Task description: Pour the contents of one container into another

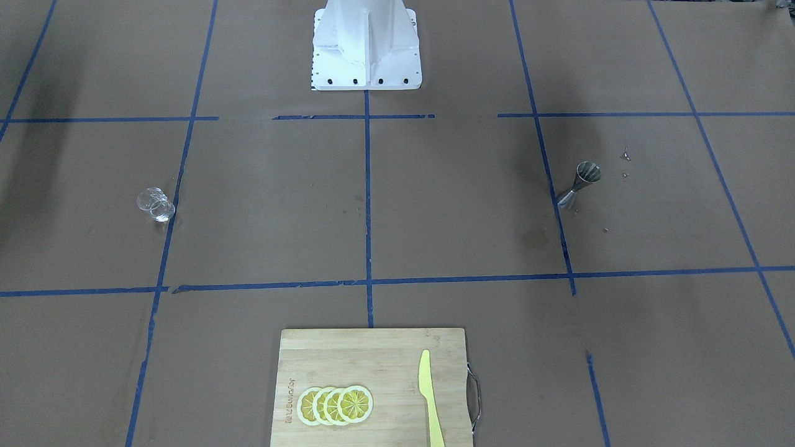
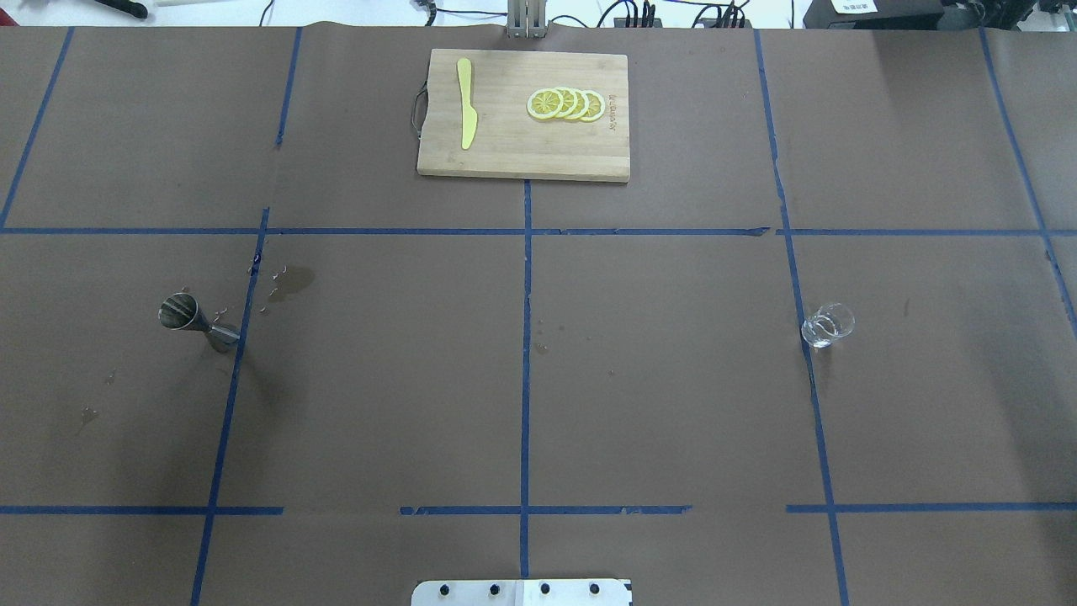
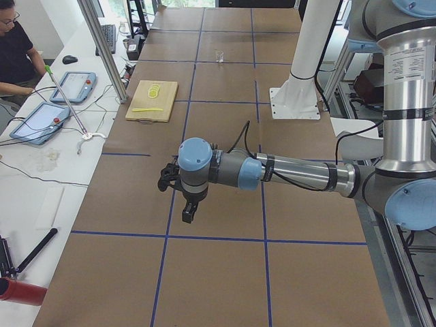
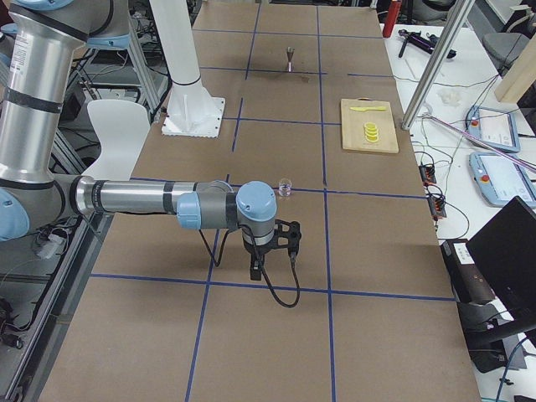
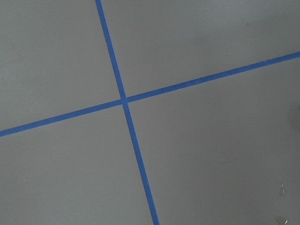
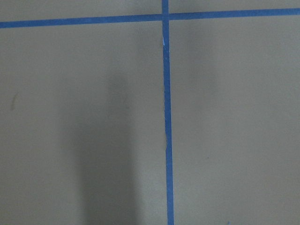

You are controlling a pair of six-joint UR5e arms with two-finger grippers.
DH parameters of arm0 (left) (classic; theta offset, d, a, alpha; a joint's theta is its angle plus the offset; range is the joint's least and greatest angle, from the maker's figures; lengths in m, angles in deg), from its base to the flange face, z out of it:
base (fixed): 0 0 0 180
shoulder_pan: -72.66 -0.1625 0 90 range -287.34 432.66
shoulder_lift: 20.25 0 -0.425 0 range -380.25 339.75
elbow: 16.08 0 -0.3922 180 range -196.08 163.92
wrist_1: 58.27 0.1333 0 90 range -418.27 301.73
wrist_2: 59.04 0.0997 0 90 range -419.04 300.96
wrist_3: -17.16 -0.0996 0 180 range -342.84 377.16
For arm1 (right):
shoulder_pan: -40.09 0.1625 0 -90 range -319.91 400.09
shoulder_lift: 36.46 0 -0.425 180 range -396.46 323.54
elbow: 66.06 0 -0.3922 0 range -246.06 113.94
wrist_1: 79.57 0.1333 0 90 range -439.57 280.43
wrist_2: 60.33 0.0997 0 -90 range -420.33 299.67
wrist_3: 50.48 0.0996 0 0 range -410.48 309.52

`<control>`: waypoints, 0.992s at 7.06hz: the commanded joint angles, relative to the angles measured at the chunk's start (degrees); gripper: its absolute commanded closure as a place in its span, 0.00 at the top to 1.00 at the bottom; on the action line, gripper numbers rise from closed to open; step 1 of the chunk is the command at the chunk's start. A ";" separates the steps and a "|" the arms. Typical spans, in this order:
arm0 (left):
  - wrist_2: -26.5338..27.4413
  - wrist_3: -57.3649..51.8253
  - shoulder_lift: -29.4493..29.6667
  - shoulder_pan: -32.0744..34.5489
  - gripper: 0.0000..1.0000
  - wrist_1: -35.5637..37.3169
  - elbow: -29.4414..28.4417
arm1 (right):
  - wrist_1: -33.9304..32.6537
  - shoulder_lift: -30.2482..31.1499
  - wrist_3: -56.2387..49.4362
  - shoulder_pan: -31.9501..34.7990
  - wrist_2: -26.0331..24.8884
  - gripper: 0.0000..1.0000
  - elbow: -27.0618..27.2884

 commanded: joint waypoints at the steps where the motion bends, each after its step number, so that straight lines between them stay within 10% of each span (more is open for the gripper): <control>1: -0.09 0.09 0.00 0.00 1.00 -0.09 0.17 | 0.09 -0.01 0.00 0.00 0.00 1.00 0.00; 7: -4.19 0.00 -1.67 -0.09 1.00 -0.70 4.38 | 1.31 0.34 -0.09 0.87 1.05 1.00 2.27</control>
